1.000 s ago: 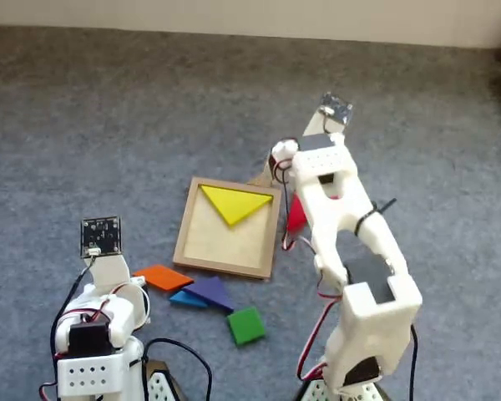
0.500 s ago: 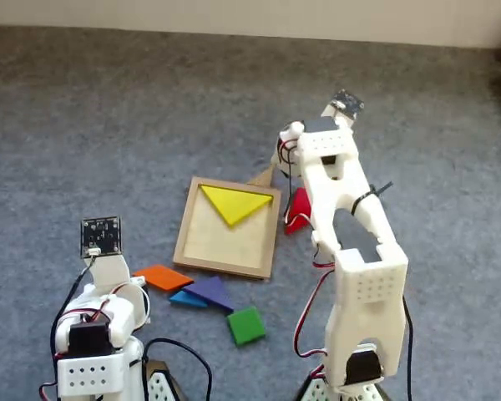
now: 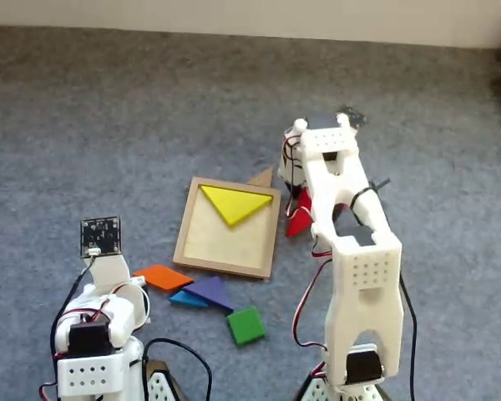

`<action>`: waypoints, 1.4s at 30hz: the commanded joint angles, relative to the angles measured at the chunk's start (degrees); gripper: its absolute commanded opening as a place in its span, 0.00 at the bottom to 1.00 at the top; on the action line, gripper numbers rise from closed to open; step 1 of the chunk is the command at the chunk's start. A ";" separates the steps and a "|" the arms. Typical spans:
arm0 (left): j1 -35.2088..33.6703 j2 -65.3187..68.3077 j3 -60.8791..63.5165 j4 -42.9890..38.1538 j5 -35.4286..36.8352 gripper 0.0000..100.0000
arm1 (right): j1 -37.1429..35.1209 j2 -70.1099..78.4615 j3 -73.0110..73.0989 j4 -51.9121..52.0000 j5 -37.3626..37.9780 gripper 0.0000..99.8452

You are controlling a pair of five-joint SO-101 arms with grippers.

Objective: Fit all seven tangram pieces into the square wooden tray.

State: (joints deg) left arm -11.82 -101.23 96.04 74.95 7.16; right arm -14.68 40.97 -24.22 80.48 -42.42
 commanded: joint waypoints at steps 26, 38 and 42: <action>0.57 -3.03 1.10 0.26 -0.53 0.01 | 2.24 -3.38 -4.88 11.56 -0.53 0.10; 0.57 -3.03 1.10 0.26 -0.53 0.01 | 2.15 -4.00 -4.88 12.26 5.45 0.01; 0.57 -3.03 1.10 0.26 -0.53 0.01 | 1.98 -5.41 -5.05 14.64 5.71 0.01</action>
State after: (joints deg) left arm -11.82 -101.23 96.04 74.95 7.16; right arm -12.57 40.97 -26.07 92.70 -37.58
